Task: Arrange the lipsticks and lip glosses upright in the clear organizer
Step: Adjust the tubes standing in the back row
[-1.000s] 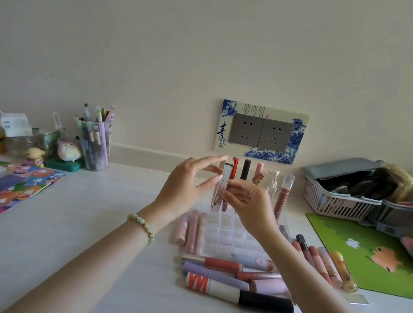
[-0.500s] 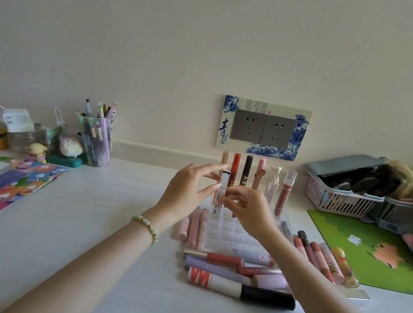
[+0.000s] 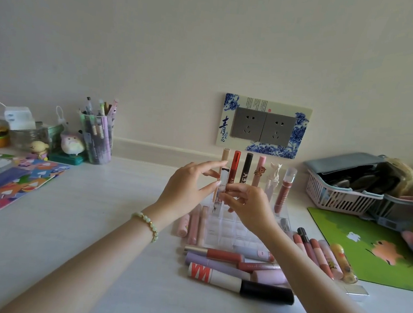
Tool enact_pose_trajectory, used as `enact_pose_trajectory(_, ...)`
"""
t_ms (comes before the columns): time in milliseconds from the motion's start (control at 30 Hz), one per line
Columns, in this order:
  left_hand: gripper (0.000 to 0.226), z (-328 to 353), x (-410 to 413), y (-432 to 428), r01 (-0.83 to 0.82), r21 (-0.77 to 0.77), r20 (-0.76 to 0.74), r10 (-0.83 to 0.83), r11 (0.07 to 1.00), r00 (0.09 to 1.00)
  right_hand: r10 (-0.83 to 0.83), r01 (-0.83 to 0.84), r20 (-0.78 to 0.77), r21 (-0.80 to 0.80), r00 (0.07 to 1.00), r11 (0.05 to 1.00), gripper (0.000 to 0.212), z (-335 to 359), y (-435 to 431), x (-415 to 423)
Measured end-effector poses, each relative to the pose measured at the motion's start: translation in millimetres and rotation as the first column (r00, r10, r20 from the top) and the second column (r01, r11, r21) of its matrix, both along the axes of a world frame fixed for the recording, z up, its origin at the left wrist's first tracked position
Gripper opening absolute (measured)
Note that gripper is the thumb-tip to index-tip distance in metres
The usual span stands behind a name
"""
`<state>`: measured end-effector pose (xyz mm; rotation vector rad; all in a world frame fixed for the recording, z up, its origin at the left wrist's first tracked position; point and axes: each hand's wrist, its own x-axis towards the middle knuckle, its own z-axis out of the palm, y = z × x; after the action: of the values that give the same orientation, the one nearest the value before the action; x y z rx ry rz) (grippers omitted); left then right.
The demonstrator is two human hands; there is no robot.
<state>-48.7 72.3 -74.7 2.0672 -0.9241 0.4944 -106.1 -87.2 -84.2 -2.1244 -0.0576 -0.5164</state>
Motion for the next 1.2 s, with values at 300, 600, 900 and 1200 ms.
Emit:
enact_pose_trajectory(300, 0.047, -3, 2, 6, -0.005, -0.048, -0.055, 0.003, 0.999, 0.998, -0.050, 0.050, 0.007, -0.030, 0.999, 0.998, 0.029, 8, -5, -6)
enact_pose_trajectory(600, 0.040, -20, -25, 20, -0.017, -0.073, -0.171, 0.005, 0.997, 0.985, -0.016, 0.014, -0.007, -0.184, 1.000, 0.983, 0.018, 24, -33, -54)
enact_pose_trajectory(900, 0.030, -25, -87, -24, 0.196, 0.212, -0.191, -0.156, 0.957, 0.969, -0.052, -0.004, -0.173, -0.313, 0.983, 0.950, 0.013, 11, -87, -125)
enact_pose_trajectory(1200, 0.032, -27, -124, -86, 0.334, 0.303, -0.257, -0.261, 0.893, 0.931, -0.072, -0.064, -0.260, -0.481, 0.963, 0.874, 0.015, -11, -141, -164)
